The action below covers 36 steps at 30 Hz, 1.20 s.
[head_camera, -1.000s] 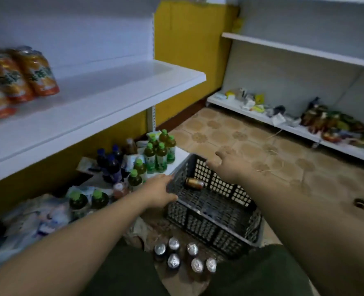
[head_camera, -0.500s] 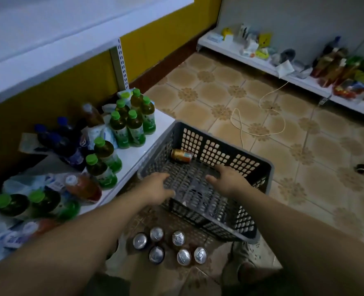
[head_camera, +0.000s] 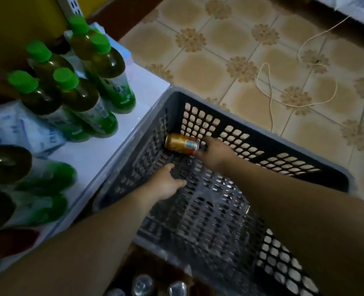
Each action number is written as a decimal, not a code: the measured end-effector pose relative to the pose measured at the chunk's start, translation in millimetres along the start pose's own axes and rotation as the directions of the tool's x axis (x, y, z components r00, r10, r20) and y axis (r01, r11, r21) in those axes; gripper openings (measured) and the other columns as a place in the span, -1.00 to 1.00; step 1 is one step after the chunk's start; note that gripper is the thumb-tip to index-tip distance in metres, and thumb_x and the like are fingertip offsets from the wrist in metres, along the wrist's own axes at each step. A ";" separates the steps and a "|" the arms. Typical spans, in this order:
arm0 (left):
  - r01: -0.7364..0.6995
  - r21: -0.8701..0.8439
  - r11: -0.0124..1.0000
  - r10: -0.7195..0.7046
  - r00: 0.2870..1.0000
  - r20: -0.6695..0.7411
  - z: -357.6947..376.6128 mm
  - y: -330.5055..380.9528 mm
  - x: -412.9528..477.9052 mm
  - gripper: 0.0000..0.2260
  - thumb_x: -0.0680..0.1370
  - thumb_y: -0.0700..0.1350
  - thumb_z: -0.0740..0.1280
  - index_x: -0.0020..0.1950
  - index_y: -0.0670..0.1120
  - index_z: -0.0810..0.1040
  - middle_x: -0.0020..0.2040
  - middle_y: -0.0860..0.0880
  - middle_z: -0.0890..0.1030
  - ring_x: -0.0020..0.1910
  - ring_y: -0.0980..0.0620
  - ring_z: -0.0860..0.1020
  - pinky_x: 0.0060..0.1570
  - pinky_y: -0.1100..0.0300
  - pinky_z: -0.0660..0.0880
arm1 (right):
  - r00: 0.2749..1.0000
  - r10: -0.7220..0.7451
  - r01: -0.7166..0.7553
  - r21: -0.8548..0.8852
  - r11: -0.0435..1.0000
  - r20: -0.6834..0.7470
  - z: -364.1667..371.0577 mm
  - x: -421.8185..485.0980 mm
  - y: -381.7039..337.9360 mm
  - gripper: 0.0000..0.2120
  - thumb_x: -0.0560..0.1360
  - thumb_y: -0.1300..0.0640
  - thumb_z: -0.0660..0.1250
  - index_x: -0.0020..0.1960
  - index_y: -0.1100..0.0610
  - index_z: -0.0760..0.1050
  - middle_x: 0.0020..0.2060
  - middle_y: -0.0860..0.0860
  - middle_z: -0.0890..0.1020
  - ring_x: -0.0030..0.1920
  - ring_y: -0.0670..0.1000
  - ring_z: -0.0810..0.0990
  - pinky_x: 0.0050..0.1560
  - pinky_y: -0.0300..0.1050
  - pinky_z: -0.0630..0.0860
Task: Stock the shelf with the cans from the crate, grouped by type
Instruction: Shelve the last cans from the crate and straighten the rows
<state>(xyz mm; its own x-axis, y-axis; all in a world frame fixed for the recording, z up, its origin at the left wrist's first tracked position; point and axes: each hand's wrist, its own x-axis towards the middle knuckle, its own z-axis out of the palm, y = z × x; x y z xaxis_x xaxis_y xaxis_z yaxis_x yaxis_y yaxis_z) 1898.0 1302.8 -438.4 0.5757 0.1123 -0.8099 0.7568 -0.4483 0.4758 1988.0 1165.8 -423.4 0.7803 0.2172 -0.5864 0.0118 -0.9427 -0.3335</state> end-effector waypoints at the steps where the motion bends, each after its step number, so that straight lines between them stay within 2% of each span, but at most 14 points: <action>1: 0.012 -0.029 0.999 -0.012 1.000 -0.008 -0.4 -1.3 16.1 -0.37 0.53 -0.02 0.37 0.52 -0.06 0.17 0.44 -0.06 0.36 0.35 -0.06 0.40 0.29 0.15 0.33 | 1.000 -0.016 0.016 -0.014 1.000 -0.004 9.9 17.8 1.9 -0.52 0.53 -0.07 0.32 0.38 0.06 0.34 0.24 0.09 0.48 0.15 0.08 0.50 0.19 0.04 0.47; 4: 0.022 -0.157 0.987 -0.033 0.997 -0.066 -7.4 -5.7 52.4 -0.46 0.54 -0.09 0.36 0.47 -0.14 0.25 0.28 -0.04 0.47 0.26 -0.06 0.46 0.19 0.20 0.35 | 0.996 -0.085 0.085 -0.099 0.991 0.005 39.7 64.5 7.9 -0.39 0.50 0.00 0.36 0.47 0.06 0.22 0.36 0.12 0.38 0.30 0.17 0.41 0.32 0.12 0.39; 8: 0.045 -0.287 0.957 -0.081 0.990 -0.116 -15.1 -16.7 82.3 -0.42 0.57 -0.09 0.33 0.52 -0.13 0.16 0.38 -0.10 0.40 0.29 -0.10 0.42 0.12 0.20 0.33 | 0.994 -0.104 0.108 -0.223 0.969 0.027 76.4 100.2 16.7 -0.15 0.48 0.02 0.38 0.57 0.03 -0.09 0.53 0.11 0.07 0.46 0.23 0.16 0.41 0.20 0.26; 11: 0.051 -0.318 0.947 -0.093 0.989 -0.118 -13.4 -24.5 93.2 -0.43 0.57 -0.08 0.33 0.51 -0.13 0.19 0.37 -0.09 0.41 0.28 -0.11 0.43 0.13 0.20 0.37 | 0.987 -0.092 0.052 -0.278 0.959 -0.131 94.9 103.3 18.9 -0.23 0.47 0.08 0.39 0.52 0.10 0.03 0.43 0.19 0.19 0.40 0.22 0.25 0.34 0.14 0.33; 13: 0.039 -0.349 0.936 -0.083 0.990 -0.111 -11.2 -27.0 92.0 -0.50 0.56 -0.10 0.34 0.46 -0.15 0.28 0.29 -0.03 0.46 0.17 -0.05 0.48 0.12 0.17 0.42 | 0.987 -0.023 0.003 -0.123 0.992 -0.159 102.5 98.2 20.5 -0.31 0.45 0.09 0.43 0.46 0.11 0.15 0.35 0.18 0.32 0.32 0.20 0.38 0.28 0.11 0.40; 15: 0.018 -0.386 0.923 -0.066 0.992 -0.110 -9.1 -25.3 82.7 -0.58 0.58 -0.15 0.31 0.42 -0.15 0.34 0.18 -0.02 0.50 0.03 0.02 0.46 0.01 0.21 0.39 | 0.992 0.097 -0.077 0.206 0.975 -0.086 103.6 86.0 22.0 -0.31 0.41 0.01 0.48 0.42 0.11 0.23 0.29 0.14 0.43 0.23 0.17 0.49 0.24 0.07 0.47; 18: 0.011 -0.436 0.900 -0.056 0.994 -0.089 -12.7 -18.0 55.2 -0.54 0.58 -0.10 0.30 0.46 -0.10 0.30 0.24 -0.07 0.51 0.05 0.01 0.49 -0.02 0.23 0.39 | 0.979 0.199 -0.177 0.652 0.738 0.041 90.0 46.3 15.4 -0.32 0.39 -0.02 0.51 0.39 0.16 0.30 0.17 0.10 0.53 0.06 0.10 0.56 0.12 0.01 0.56; 20: 0.017 -0.514 0.858 -0.060 0.996 -0.067 -19.6 -10.1 28.7 -0.49 0.57 -0.03 0.31 0.49 -0.04 0.24 0.35 -0.07 0.45 0.24 -0.05 0.46 0.11 0.13 0.37 | 0.979 0.177 -0.191 0.762 0.619 0.102 77.9 11.8 9.3 -0.38 0.40 0.07 0.49 0.37 0.18 0.34 0.14 0.10 0.54 -0.01 0.07 0.59 0.04 -0.02 0.59; 22: 0.006 -0.596 0.803 -0.046 0.998 -0.052 -30.3 0.5 -4.3 -0.50 0.56 0.00 0.32 0.46 0.04 0.26 0.37 -0.05 0.44 0.26 -0.08 0.45 0.16 0.02 0.38 | 0.984 0.123 -0.173 0.829 0.532 0.126 62.4 -24.8 -0.5 -0.37 0.34 0.04 0.47 0.35 0.18 0.39 0.16 0.13 0.57 0.02 0.09 0.62 0.09 0.04 0.59; 24: -0.044 -0.676 0.735 0.017 0.999 -0.046 -43.8 11.4 -44.5 -0.52 0.55 -0.02 0.34 0.43 0.10 0.26 0.35 -0.03 0.47 0.19 -0.08 0.50 0.13 -0.04 0.41 | 0.992 0.041 -0.127 0.895 0.429 0.121 42.7 -62.3 -15.1 -0.51 0.40 0.11 0.44 0.29 0.17 0.43 0.15 0.15 0.58 0.06 0.09 0.62 0.09 0.01 0.58; 26: -0.133 -0.713 0.689 0.118 0.991 -0.070 -58.2 19.2 -87.2 -0.49 0.54 -0.09 0.34 0.42 0.15 0.23 0.35 -0.02 0.46 0.18 -0.09 0.51 0.14 -0.11 0.46 | 0.995 -0.047 -0.063 0.922 0.382 0.088 18.8 -103.2 -35.1 -0.62 0.47 0.19 0.40 0.26 0.15 0.44 0.14 0.13 0.58 0.08 0.09 0.61 0.06 -0.06 0.56; 29: -0.306 -0.698 0.647 0.233 0.951 -0.201 -83.9 29.2 -159.6 -0.33 0.51 -0.24 0.38 0.47 0.17 0.14 0.26 -0.06 0.48 0.06 -0.07 0.56 -0.16 0.03 0.57 | 0.986 -0.165 0.096 0.900 0.424 -0.028 -16.0 -162.8 -68.9 -0.44 0.30 0.01 0.49 0.26 0.08 0.45 0.12 0.09 0.58 0.10 0.10 0.61 0.12 0.01 0.57; 32: -0.459 -0.647 0.609 0.312 0.889 -0.337 -117.1 31.4 -232.9 -0.18 0.45 -0.30 0.42 0.50 0.24 0.07 0.23 -0.05 0.46 0.12 -0.13 0.55 -0.14 -0.04 0.59 | 0.952 -0.286 0.251 0.823 0.509 -0.113 -49.9 -220.2 -111.0 -0.34 0.26 -0.02 0.52 0.32 0.05 0.41 0.12 0.04 0.59 0.08 0.05 0.61 0.01 -0.08 0.57; 36: -0.654 -0.494 0.573 0.409 0.751 -0.519 -161.0 25.1 -334.2 -0.30 0.42 -0.31 0.45 0.39 0.18 0.24 0.20 -0.04 0.50 0.07 -0.06 0.58 -0.24 -0.01 0.60 | 0.863 -0.449 0.461 0.720 0.519 -0.230 -82.7 -293.8 -171.6 -0.34 0.28 0.07 0.53 0.33 0.01 0.38 0.10 -0.02 0.61 0.07 -0.03 0.63 0.08 -0.09 0.57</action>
<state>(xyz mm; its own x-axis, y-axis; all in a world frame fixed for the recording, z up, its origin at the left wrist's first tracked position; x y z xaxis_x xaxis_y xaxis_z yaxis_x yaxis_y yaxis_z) 1774.5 1396.9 -100.5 0.9024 0.3609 -0.2353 0.2102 0.1080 0.9717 1808.4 1242.8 -132.9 0.8121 0.5528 -0.1869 -0.0837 -0.2066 -0.9748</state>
